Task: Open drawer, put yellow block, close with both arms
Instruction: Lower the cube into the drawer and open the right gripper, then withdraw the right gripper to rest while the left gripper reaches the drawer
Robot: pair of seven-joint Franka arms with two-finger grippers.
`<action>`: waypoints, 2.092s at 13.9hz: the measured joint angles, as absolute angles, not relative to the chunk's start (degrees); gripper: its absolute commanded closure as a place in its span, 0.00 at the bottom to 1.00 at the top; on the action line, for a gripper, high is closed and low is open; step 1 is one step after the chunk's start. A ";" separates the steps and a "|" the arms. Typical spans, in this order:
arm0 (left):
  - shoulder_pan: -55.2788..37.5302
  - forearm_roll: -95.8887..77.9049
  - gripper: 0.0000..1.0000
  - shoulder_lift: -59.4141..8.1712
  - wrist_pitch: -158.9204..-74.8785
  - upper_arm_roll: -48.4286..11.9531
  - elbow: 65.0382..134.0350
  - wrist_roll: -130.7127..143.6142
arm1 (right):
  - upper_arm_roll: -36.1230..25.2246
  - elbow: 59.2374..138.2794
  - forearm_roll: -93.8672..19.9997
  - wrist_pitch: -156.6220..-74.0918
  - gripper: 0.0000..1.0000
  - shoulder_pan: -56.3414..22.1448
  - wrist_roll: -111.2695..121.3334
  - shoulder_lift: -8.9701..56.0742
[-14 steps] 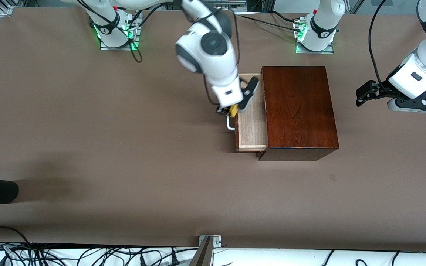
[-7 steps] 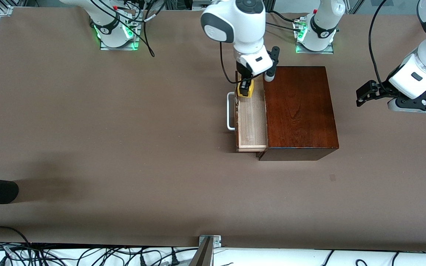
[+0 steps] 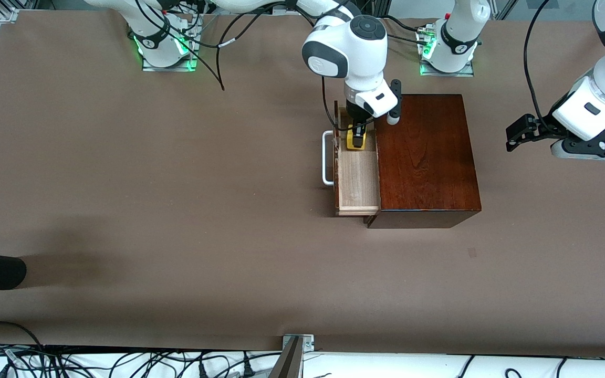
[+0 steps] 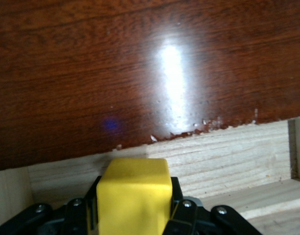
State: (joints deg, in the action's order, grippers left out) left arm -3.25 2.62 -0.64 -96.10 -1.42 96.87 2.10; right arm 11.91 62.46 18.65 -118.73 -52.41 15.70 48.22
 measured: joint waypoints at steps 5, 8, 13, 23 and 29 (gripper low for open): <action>-3.25 2.62 0.00 -0.65 -96.10 -1.42 96.87 2.10 | 11.59 62.31 19.14 -119.04 1.00 -52.47 20.03 49.55; -3.25 2.62 0.00 -0.65 -96.10 -1.42 96.87 2.10 | 11.35 62.14 19.15 -118.89 1.00 -52.49 20.78 50.00; -3.25 2.62 0.00 -0.65 -96.10 -1.42 96.87 2.10 | 11.18 61.89 19.15 -117.06 1.00 -52.48 21.38 50.00; -3.25 2.62 0.00 -0.65 -96.10 -1.42 96.87 2.10 | 10.94 60.80 19.15 -115.84 0.00 -52.18 21.77 49.88; -3.24 2.62 0.00 -0.68 -96.10 -1.42 96.85 2.10 | 10.37 56.99 18.15 -109.63 0.00 -50.49 18.37 41.10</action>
State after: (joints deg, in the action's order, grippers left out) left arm -3.24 2.62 -0.68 -96.10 -1.42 96.85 2.10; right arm 10.37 56.99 18.15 -109.63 -50.49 18.37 41.10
